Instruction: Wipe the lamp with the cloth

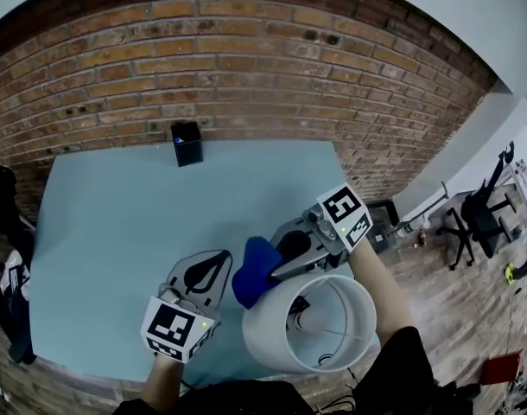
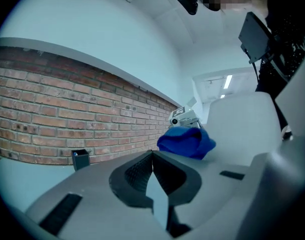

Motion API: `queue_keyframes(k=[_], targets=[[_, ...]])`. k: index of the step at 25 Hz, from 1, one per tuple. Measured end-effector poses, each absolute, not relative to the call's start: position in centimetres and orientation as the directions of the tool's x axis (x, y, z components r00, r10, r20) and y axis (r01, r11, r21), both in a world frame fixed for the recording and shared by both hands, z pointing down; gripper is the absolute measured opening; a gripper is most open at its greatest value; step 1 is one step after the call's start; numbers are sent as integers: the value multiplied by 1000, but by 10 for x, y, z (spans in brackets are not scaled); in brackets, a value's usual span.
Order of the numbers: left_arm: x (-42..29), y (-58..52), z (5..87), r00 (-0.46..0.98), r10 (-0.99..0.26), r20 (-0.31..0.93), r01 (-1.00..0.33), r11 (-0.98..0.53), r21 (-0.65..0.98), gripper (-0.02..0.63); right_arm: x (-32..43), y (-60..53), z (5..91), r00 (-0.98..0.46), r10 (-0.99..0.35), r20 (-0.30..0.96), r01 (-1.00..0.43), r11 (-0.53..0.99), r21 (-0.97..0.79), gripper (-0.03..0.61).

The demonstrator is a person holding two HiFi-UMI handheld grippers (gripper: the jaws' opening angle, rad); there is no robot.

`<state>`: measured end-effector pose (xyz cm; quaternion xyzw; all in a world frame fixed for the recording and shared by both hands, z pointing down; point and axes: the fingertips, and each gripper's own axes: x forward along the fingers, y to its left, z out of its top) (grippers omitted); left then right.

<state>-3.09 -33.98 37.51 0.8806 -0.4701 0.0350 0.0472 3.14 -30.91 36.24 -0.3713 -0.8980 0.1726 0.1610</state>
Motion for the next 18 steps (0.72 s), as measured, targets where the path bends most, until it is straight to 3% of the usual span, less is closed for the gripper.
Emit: queue_keyframes(k=[9,13,18], targets=[[-31,-335,395,555,-819,148,-832,-549,80,9,17,-341,443,-751,535,386,336,814,-474,58],[-30,-328,394,578,-804,142,-816,-571,86,9,38,-378,426,-870,312,382,139,898,-417,58],[-24,-323,386,650,-751,114,-760,-642,98,9,88,-397,311,-947,-71,313,-165,945,-283,58]])
